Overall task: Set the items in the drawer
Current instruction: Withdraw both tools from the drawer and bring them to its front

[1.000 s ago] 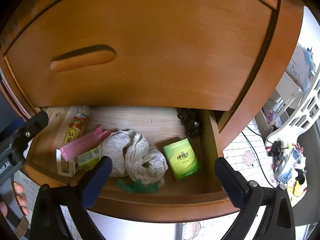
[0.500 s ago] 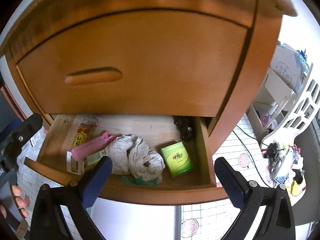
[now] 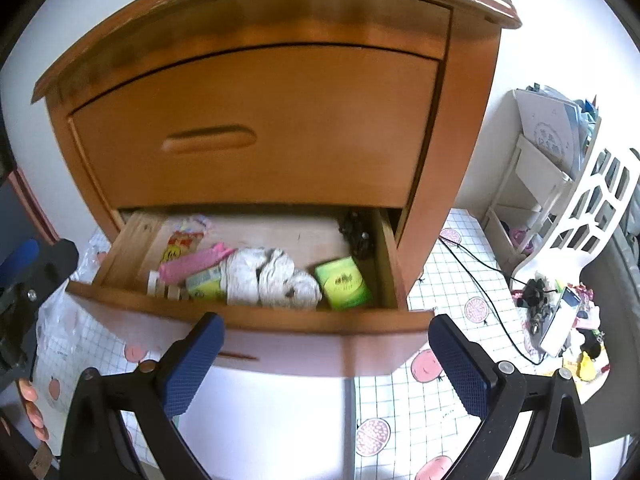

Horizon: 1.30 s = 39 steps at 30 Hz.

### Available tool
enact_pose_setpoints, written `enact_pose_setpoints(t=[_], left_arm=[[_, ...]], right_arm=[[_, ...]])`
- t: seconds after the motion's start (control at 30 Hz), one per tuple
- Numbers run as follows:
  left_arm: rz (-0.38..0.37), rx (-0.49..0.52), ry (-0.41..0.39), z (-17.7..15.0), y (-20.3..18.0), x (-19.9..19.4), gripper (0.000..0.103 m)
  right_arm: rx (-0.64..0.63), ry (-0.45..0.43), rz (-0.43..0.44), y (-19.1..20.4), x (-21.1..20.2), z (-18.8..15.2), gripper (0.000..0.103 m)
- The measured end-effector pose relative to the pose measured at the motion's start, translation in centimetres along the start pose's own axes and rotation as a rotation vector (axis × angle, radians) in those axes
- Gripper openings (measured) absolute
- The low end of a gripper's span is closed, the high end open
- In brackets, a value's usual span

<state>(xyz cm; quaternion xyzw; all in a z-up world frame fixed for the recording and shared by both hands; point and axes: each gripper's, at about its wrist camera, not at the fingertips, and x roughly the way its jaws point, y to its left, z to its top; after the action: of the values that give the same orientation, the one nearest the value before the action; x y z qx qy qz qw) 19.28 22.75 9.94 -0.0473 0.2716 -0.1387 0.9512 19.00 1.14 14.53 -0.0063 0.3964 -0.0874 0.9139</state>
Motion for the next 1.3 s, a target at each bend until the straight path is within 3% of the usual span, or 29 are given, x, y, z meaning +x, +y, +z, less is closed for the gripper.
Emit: enact_pose_setpoints(t=[0.43, 0.73, 1.3], left_arm=[[0.036, -0.121, 0.089, -5.2, 4.0, 1.1, 0.103], [0.039, -0.102, 0.114, -6.7, 3.9, 2.8, 0.103], [0.037, -0.114, 0.140, -6.3, 4.2, 6.3, 0.103]], right_arm=[[-0.018, -0.034, 0.007, 1.8, -0.3, -4.9, 0.103], [0.018, 0.039, 0.016, 1.8, 3.5, -7.4, 0.103], [-0.029, 0.034, 0.016, 2.5, 6.5, -5.2, 0.103]])
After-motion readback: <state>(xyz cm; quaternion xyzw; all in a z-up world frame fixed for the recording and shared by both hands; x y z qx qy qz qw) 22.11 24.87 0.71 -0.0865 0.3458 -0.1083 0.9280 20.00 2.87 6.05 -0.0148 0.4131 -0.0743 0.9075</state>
